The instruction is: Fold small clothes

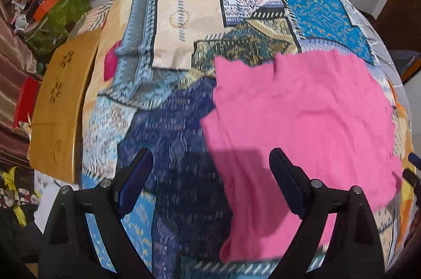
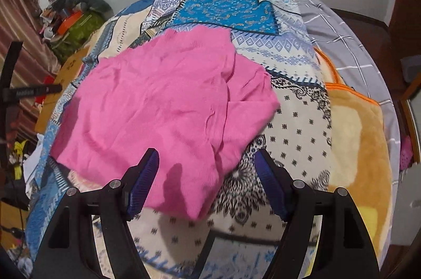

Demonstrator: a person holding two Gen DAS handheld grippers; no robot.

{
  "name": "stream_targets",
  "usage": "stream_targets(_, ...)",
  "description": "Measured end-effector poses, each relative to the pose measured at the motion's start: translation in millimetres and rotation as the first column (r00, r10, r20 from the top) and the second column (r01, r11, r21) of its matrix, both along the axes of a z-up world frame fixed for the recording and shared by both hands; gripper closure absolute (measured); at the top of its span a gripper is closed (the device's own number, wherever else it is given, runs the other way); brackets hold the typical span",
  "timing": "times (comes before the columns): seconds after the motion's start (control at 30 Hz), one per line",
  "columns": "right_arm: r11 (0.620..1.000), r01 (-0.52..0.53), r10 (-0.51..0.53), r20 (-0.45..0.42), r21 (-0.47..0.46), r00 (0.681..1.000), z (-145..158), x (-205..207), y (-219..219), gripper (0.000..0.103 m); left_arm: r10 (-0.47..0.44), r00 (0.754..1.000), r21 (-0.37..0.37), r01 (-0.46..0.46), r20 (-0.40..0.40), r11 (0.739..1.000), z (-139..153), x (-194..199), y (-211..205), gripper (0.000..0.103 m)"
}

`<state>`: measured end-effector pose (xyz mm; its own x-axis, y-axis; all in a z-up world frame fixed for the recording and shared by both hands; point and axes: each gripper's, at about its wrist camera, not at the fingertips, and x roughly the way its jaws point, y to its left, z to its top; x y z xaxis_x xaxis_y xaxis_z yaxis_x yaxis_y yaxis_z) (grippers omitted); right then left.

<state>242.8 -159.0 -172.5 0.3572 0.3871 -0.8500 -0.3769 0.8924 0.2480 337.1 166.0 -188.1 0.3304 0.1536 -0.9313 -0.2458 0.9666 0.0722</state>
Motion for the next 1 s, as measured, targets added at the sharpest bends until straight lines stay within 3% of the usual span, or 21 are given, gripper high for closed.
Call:
stream_targets(0.2, 1.000, 0.015, -0.015, 0.004, 0.008, 1.000, 9.7, -8.3, -3.9, 0.031, -0.017, 1.000, -0.065, 0.015, -0.022, 0.998, -10.4, -32.7, -3.1, 0.013)
stream_targets(0.37, 0.999, 0.038, -0.037, -0.039, 0.017, 0.999, 0.2, -12.3, -6.6, 0.033, -0.038, 0.998, -0.101, 0.033, -0.049, 0.994, -30.5, -57.7, -11.2, 0.013)
stream_targets(0.5, 0.999, 0.037, -0.033, -0.095, 0.035, 0.995, -14.9, -17.7, -2.4, 0.050, -0.031, 0.998, -0.150, 0.023, -0.056, 0.988, -41.7, -69.6, -12.0, 0.015)
stream_targets(0.67, 0.998, 0.026, -0.019, -0.126, 0.058, 0.992, -28.6, -23.5, 7.9, 0.072, -0.018, 0.997, -0.209, 0.003, -0.072, 0.978, -53.5, -79.8, -10.8, 0.036)
stream_targets(0.77, 0.998, 0.016, -0.009, -0.101, 0.064, 0.995, -25.6, -26.7, 12.1, 0.086, -0.018, 0.998, -0.200, 0.005, -0.061, 0.980, -56.4, -85.4, -12.4, 0.047)
stream_targets(0.9, 0.998, -0.004, 0.007, -0.052, 0.067, 0.999, -15.7, -29.8, 15.0, 0.092, -0.049, 0.999, -0.181, 0.045, -0.021, 0.983, -52.5, -91.7, -17.9, 0.080)
stream_targets(1.0, 0.998, -0.013, 0.014, -0.007, 0.062, 1.000, -1.8, -34.2, 14.0, 0.093, -0.058, 0.998, -0.166, 0.055, -0.013, 0.985, -52.4, -93.7, -20.1, 0.088)
